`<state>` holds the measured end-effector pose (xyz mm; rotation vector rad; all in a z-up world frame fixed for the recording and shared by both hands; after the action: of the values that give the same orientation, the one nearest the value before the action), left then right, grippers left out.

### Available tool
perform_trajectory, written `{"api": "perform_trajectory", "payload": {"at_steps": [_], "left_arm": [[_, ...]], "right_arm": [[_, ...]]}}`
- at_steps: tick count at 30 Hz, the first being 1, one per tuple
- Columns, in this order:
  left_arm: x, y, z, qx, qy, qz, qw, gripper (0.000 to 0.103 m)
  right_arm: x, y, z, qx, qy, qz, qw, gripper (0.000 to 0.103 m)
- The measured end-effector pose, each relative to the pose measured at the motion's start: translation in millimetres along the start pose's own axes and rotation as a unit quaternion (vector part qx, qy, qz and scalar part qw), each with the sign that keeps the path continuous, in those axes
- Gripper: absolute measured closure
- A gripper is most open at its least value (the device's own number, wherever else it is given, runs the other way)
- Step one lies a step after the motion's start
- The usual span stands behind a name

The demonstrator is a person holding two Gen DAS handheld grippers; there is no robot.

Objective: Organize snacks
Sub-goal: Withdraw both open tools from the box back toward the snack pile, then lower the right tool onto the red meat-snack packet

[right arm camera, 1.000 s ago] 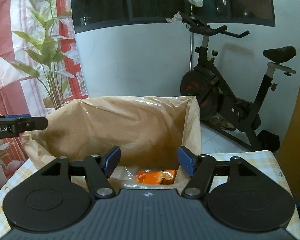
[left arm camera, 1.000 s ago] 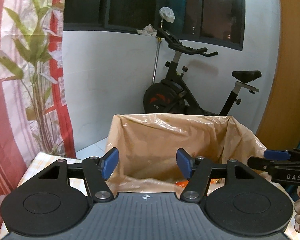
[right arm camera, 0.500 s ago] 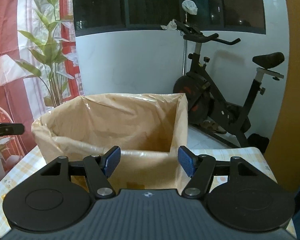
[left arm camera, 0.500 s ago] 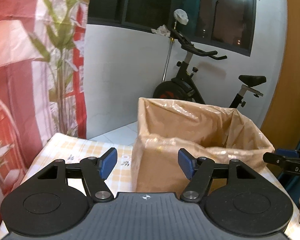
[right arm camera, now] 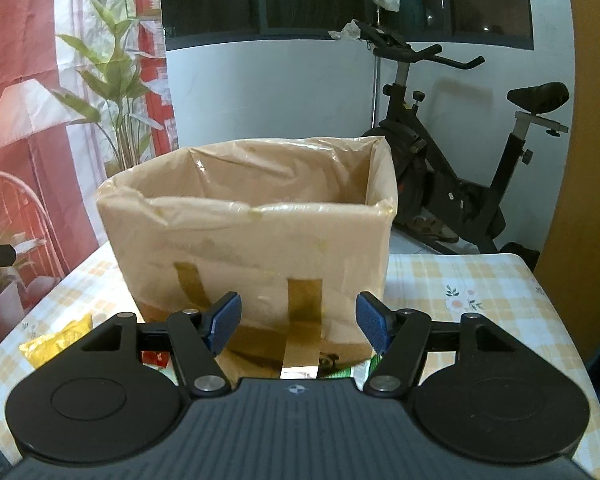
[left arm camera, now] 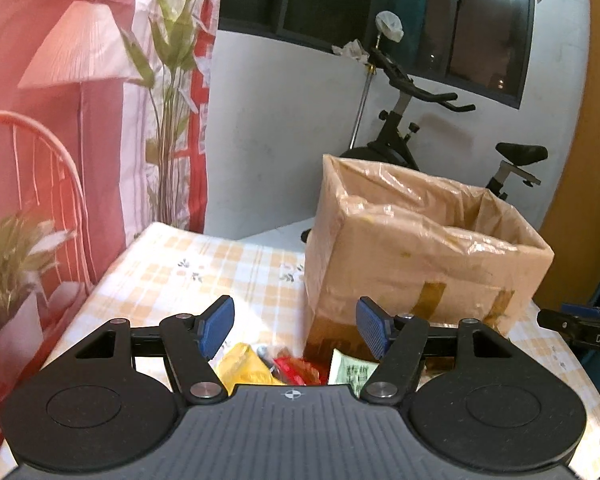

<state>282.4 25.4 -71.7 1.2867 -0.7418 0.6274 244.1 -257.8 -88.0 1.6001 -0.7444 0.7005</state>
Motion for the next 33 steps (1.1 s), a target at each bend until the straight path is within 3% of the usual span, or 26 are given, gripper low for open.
{"api": "perform_trajectory", "payload": {"at_steps": [8,17,33], "left_arm": [[-20,5,-1,-0.009,0.015,-0.001,0.9999,0.033],[-42,6,-12,0.01,0.023,-0.004,0.9997,0.033],[-99,-20,-19,0.036,0.043,-0.029,0.998,0.033]], "right_arm": [[-22,9,5,-0.01,-0.004,-0.009,1.0,0.036],[-53,3,13,-0.008,-0.01,-0.02,1.0,0.036],[-134,-25,26,0.0,0.001,-0.09,0.996,0.035]]}}
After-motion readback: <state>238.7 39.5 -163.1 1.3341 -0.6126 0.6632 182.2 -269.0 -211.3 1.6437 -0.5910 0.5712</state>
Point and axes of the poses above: each gripper's, at about its wrist camera, not at the fingertips, and y roughly against the way its jaws point, z to its right, x to its top, the point moved 8 cm from there along -y, roughly the way its jaws point, and after that the axes turned 8 degrees about -z, right-handed, at the moved point
